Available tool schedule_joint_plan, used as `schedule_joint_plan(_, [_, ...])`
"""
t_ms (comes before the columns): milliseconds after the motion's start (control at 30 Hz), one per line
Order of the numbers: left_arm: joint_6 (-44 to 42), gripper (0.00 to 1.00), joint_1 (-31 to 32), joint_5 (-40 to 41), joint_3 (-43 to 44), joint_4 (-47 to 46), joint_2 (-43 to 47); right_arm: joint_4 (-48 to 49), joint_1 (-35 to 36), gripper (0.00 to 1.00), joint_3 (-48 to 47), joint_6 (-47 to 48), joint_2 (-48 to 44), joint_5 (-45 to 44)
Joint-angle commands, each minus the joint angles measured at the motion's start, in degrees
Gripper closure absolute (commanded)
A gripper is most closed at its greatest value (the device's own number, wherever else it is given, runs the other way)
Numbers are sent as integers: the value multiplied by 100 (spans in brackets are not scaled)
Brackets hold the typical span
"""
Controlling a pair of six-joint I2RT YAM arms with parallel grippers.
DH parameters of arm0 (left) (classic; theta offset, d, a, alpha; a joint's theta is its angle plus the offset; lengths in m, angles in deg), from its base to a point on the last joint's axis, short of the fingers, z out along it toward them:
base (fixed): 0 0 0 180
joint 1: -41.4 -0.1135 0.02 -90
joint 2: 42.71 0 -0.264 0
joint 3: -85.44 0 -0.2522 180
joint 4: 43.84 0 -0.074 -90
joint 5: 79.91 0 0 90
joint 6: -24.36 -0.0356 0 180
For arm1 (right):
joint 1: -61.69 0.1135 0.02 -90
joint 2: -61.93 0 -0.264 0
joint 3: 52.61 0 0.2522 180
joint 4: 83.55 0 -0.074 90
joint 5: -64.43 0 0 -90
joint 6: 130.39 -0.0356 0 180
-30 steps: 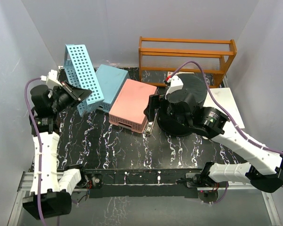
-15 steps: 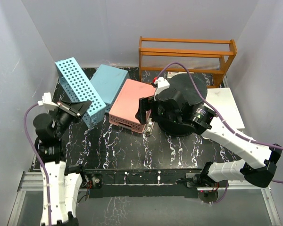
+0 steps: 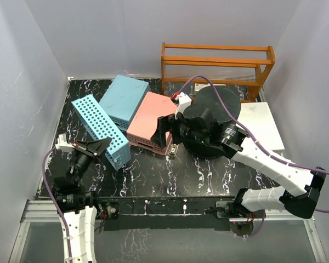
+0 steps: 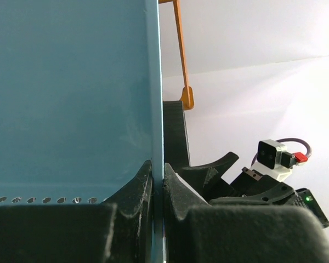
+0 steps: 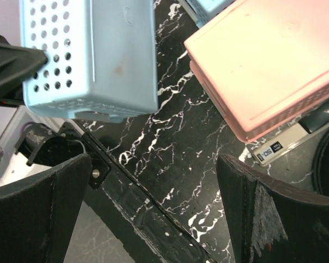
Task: Turn the large container upside down
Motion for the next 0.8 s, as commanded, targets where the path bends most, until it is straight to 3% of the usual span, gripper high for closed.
schedule_joint_plan(0, [554, 100, 9, -281, -272, -196, 755, 720, -25, 2, 124, -201, -71, 373])
schedule_joint_plan(67, [860, 100, 11, -252, -553, -286, 1157, 1022, -21, 2, 302, -346, -102, 594])
schedule_joint_plan(233, [785, 100, 14, -513, -744, -619, 1172, 1344, -21, 2, 355, -545, 233, 1093])
schedule_joint_plan(500, [432, 100, 13, -612, -947, -113, 1181, 1814, -21, 2, 144, -646, 969, 1552])
schedule_joint_plan(767, [-449, 100, 14, -620, -888, 1001, 1177, 2375, -21, 3, 181, -977, 1769, 2297])
